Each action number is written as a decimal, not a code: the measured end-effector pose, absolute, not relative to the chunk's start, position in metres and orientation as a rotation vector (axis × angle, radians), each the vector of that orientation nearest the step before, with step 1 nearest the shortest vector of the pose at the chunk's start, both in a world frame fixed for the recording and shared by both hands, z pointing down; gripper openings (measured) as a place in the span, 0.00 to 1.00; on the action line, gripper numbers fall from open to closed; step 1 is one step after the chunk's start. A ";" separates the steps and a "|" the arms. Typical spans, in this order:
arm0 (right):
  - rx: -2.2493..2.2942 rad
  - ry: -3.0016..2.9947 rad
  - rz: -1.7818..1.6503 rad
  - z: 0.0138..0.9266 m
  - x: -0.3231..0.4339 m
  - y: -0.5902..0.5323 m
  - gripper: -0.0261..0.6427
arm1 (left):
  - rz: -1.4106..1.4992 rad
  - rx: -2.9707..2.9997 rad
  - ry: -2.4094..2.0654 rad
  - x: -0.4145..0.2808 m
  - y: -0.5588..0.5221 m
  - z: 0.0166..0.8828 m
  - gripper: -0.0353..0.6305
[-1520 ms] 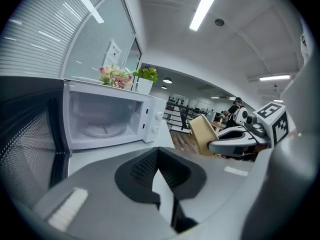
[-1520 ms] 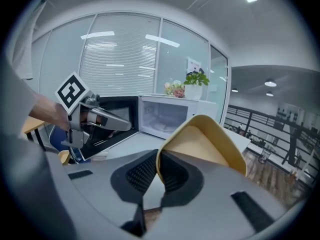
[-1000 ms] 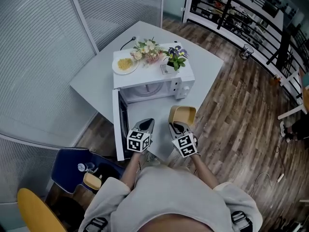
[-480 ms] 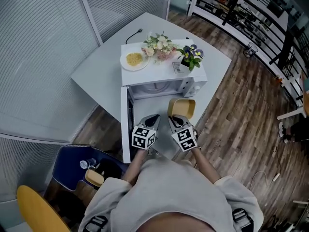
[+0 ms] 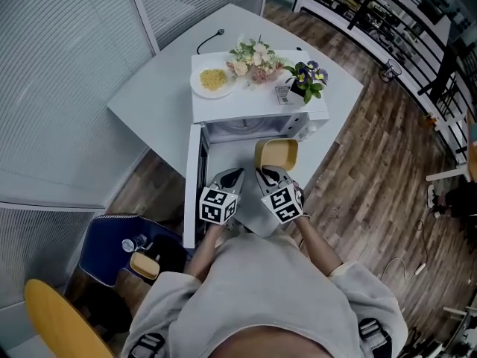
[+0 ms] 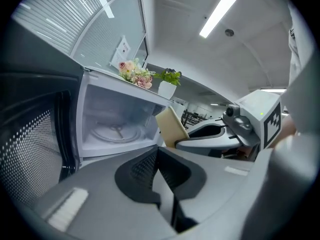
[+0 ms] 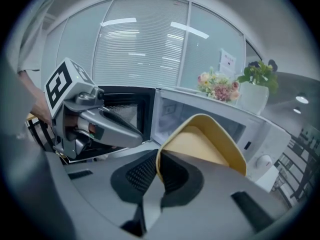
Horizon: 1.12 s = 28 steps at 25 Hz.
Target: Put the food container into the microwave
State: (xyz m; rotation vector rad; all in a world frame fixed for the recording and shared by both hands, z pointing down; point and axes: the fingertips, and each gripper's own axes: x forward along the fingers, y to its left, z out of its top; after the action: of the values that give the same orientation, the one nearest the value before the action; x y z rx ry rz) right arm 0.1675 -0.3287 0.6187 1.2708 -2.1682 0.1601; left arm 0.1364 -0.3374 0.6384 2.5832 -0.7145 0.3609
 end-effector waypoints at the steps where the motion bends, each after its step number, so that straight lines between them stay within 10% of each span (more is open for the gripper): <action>1: 1.259 -2.170 0.159 0.619 0.166 -0.330 0.07 | 0.360 2.579 -0.720 0.135 -0.338 0.639 0.07; 28: 0.789 -2.211 -0.070 0.639 0.147 -0.387 0.07 | 0.348 2.445 -0.985 0.107 -0.366 0.650 0.07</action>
State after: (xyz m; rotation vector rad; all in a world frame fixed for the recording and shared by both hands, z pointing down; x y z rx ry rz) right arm 0.1475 -0.3869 0.6387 0.7890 -2.2108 -0.0700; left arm 0.1067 -0.3659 0.6503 2.4452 -0.9850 0.3483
